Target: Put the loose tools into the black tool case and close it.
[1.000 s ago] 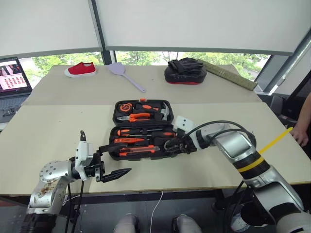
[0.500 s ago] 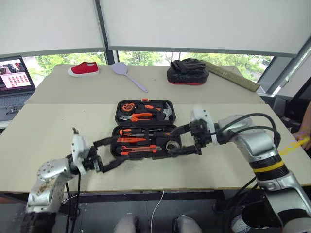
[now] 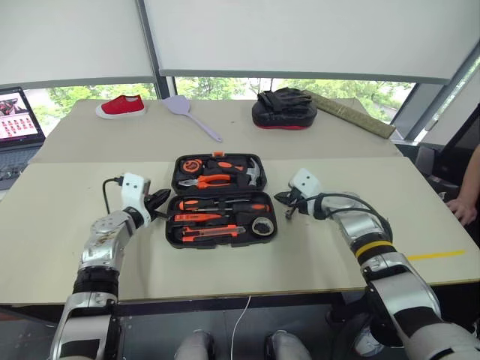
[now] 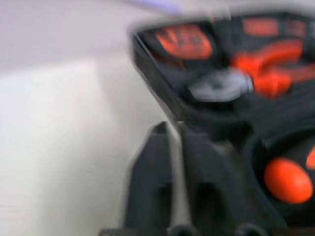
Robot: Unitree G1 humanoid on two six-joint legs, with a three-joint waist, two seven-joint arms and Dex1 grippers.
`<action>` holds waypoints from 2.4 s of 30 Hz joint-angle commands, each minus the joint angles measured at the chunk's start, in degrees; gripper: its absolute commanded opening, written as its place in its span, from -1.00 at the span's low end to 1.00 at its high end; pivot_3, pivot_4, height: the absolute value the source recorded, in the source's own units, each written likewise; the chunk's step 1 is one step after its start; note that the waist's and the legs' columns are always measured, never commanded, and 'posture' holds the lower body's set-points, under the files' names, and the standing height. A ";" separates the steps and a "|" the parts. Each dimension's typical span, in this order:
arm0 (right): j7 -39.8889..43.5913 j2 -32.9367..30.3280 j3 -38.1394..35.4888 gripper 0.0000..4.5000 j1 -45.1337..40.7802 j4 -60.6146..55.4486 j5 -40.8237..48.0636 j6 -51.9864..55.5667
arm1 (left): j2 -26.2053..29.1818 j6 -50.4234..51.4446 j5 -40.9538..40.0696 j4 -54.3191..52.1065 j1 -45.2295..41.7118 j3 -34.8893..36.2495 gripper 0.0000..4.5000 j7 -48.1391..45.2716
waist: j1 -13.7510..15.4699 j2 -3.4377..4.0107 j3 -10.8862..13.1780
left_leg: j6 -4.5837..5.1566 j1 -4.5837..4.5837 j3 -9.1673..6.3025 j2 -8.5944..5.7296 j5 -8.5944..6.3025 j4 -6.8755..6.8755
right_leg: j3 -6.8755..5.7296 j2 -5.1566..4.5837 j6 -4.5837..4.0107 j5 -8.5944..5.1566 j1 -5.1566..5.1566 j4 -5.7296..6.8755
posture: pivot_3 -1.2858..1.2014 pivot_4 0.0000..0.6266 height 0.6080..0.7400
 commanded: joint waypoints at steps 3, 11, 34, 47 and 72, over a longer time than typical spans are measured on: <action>1.54 1.95 -1.10 -0.97 -4.68 6.06 -0.89 -6.07 | -0.06 -2.47 1.30 2.65 -1.61 -1.80 -0.96 -4.80 | 0.05 0.01 0.00 | -0.09 0.02 -0.02 -0.01 0.05 0.01 | -0.01 -0.02 0.00 0.00 0.05 0.03 | 0.03 -0.52 1.00; 15.01 -0.24 -2.64 -0.97 1.85 -5.06 3.26 -4.10 | -1.32 -5.08 -1.05 -5.34 2.33 -6.48 -0.96 -21.31 | 0.53 0.02 0.02 | -0.04 -0.02 -0.03 -0.03 -0.05 0.02 | -0.02 -0.04 0.04 -0.01 0.07 -0.06 | 0.03 -0.52 1.00; 18.07 -15.21 -10.29 -0.35 23.62 -39.13 11.25 16.15 | 10.09 16.87 -7.16 -16.47 6.77 1.40 0.34 -21.63 | 0.88 -0.03 0.05 | -0.02 0.03 -0.05 -0.03 -0.19 0.10 | 0.04 -0.05 0.11 -0.10 0.09 -0.07 | 0.03 -0.52 1.00; 4.37 -11.62 -8.51 0.87 -0.13 -39.71 18.98 77.63 | 10.44 49.63 -8.69 -8.24 -13.44 -3.84 1.00 -15.42 | 0.29 -0.09 0.11 | -0.02 0.05 -0.16 0.04 -0.03 0.14 | 0.08 0.07 0.10 -0.14 -0.01 0.11 | 0.03 -0.52 1.00; -2.92 -6.73 -6.84 -1.00 -6.40 -15.02 14.32 69.60 | 4.56 47.70 -4.69 4.53 -20.60 -6.58 -0.36 -12.87 | 0.44 -0.13 0.11 | -0.01 -0.15 -0.15 -0.07 -0.03 0.16 | 0.05 0.01 0.04 -0.03 0.01 0.08 | 0.03 -0.52 1.00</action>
